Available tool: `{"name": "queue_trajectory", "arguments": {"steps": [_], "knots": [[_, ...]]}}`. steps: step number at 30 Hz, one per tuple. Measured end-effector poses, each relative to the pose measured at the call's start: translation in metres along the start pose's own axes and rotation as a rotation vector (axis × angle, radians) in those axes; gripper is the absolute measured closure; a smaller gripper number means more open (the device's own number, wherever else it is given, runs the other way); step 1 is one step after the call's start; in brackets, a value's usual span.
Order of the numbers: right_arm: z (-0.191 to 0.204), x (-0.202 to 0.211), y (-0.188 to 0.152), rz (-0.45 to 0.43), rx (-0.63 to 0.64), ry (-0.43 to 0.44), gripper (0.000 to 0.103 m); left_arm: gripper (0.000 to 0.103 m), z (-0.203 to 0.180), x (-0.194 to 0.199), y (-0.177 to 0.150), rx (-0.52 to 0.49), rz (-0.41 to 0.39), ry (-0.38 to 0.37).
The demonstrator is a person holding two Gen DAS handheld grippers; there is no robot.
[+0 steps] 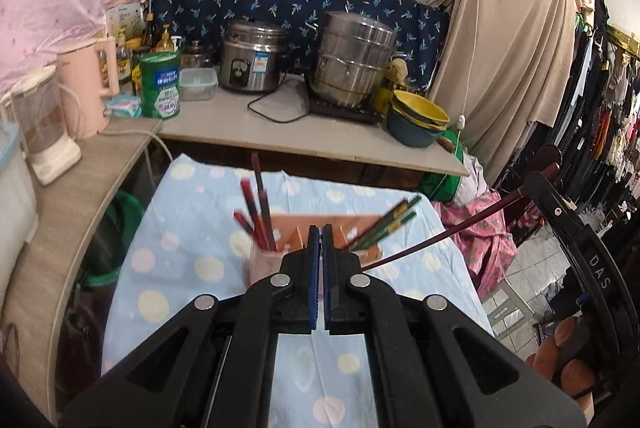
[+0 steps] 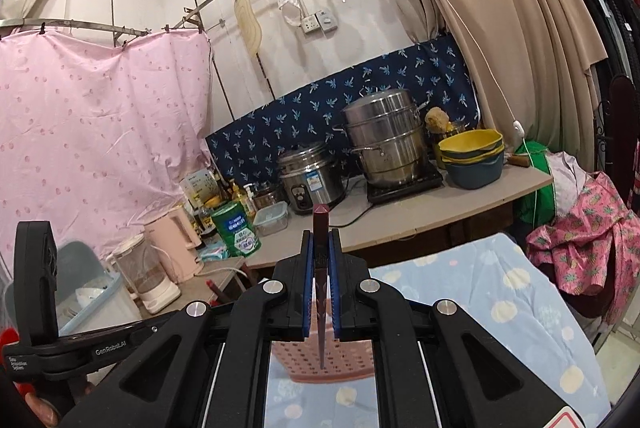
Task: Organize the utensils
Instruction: 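Lift the spoon and chopstick up and lower them into the pink holder, then open both tools to release the utensils into the holder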
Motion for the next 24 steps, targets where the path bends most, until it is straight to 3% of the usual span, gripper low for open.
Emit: {"name": "queue_trajectory", "arguments": {"steps": [7,15,24], "knots": [[-0.013,-0.049,0.016,-0.019,-0.011,-0.016,0.096,0.102,0.002,-0.041,0.014,0.017,0.036,0.011],[-0.024,-0.091,-0.021,0.092,-0.024,-0.015,0.096,0.102,0.008,-0.073,-0.002,0.018,0.096,0.025],[-0.026,-0.107,-0.048,0.169,-0.009,-0.023,0.096,0.1,0.009,-0.071,-0.006,0.024,0.077,0.038]]}}
Point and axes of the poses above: each gripper's, at about its wrist camera, not at the fingertips, and x roughly against the way its jaws point, z to its left, y to its top, the point moved 7 cm from there along -x, roughly the way its jaws point, and after that the axes turned 12 degrees about y, right-handed, at the moved point
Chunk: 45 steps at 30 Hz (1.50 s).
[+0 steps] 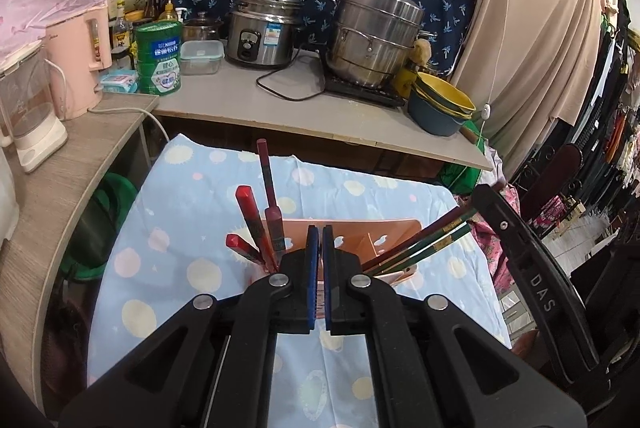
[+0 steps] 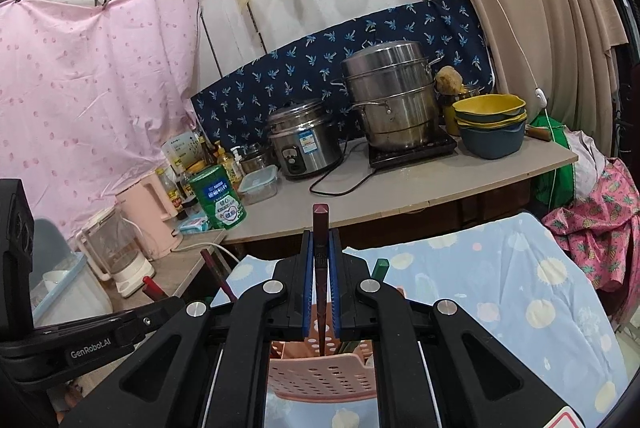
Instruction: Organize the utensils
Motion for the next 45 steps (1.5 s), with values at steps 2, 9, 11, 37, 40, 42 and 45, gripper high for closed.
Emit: {"name": "queue_trajectory", "arguments": {"steps": [2,9,11,37,40,42,45], "knots": [[0.001,0.001,-0.002,0.003,0.003,-0.009,0.086,0.095,0.0,0.002,0.0,-0.001,-0.008,0.006],[0.003,0.023,-0.008,-0.015,0.015,-0.02,0.073,0.069,0.006,0.02,-0.009,-0.007,-0.051,0.069],[0.005,0.031,-0.011,-0.014,0.017,-0.016,0.073,0.069,0.007,0.026,-0.015,-0.02,-0.063,0.096],[0.035,0.121,-0.125,0.178,0.059,-0.106,0.051,0.037,0.032,0.061,-0.124,-0.102,-0.02,0.329],[0.038,0.128,-0.129,0.182,0.077,-0.119,0.046,0.036,0.033,0.064,-0.129,-0.104,-0.014,0.338],[0.04,0.132,-0.13,0.183,0.091,-0.13,0.044,0.028,0.035,0.067,-0.132,-0.102,-0.01,0.34],[0.043,0.136,-0.132,0.187,0.087,-0.14,0.039,0.021,0.035,0.071,-0.134,-0.111,-0.01,0.35]]}}
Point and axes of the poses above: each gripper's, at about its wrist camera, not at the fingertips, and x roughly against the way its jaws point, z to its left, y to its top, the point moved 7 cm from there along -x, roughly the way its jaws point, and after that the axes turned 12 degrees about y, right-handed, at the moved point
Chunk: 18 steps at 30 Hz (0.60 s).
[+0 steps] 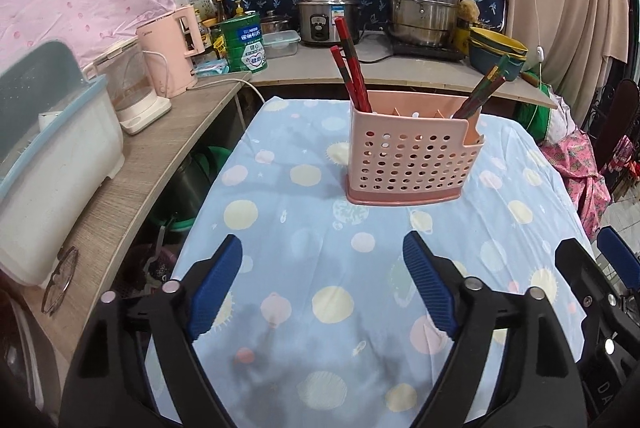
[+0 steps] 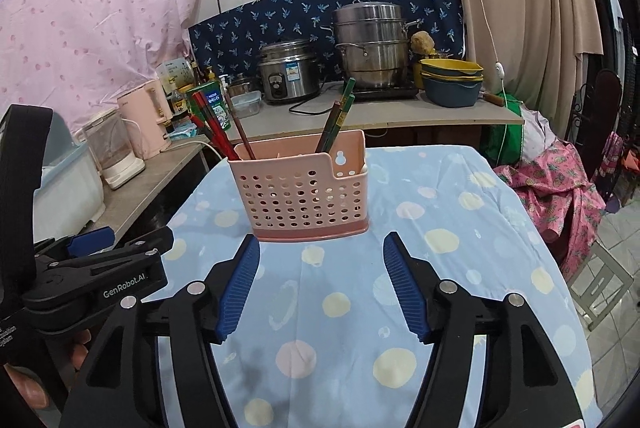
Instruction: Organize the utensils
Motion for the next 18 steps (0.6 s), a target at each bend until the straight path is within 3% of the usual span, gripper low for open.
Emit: {"name": "queue_trajectory", "arguments": {"steps": [6,10,18], "knots": [[0.0,0.004,-0.004,0.031,-0.047,0.009,0.034,0.013,-0.001,0.008,0.0,-0.023,0.001,0.006],[-0.001,0.005,-0.002,0.047,-0.063,0.015,0.018,0.011,-0.003,0.01,0.003,-0.038,0.005,0.005],[-0.001,0.004,0.006,0.066,-0.042,-0.005,0.013,0.008,-0.001,0.01,0.011,-0.055,-0.007,0.031]]}}
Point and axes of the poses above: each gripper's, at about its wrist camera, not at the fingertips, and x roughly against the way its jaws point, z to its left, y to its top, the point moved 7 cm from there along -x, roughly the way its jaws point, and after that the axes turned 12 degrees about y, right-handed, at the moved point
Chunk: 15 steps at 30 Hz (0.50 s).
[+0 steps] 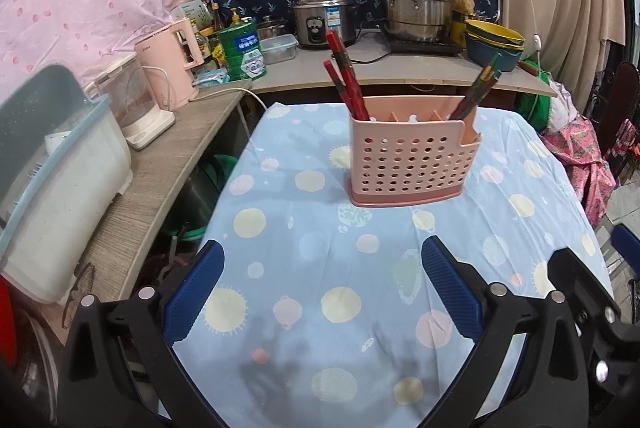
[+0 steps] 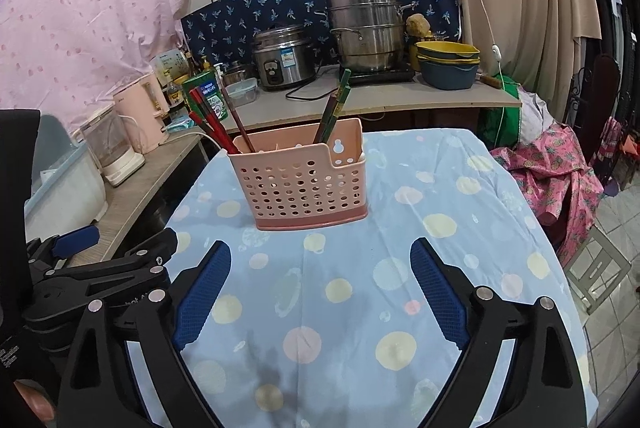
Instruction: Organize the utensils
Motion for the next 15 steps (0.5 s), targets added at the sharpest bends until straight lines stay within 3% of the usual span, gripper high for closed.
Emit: {"name": "queue_trajectory", "arguments": {"steps": [1,15], "knots": [[-0.001,-0.001,0.001,0.006,-0.001,-0.002,0.006,0.008,0.0,-0.001,0.001,0.0,0.001,0.001],[0.002,-0.015,0.013,0.023,0.029,-0.03,0.006,0.008,0.003,-0.014,0.01,-0.012,0.006,0.034]]}}
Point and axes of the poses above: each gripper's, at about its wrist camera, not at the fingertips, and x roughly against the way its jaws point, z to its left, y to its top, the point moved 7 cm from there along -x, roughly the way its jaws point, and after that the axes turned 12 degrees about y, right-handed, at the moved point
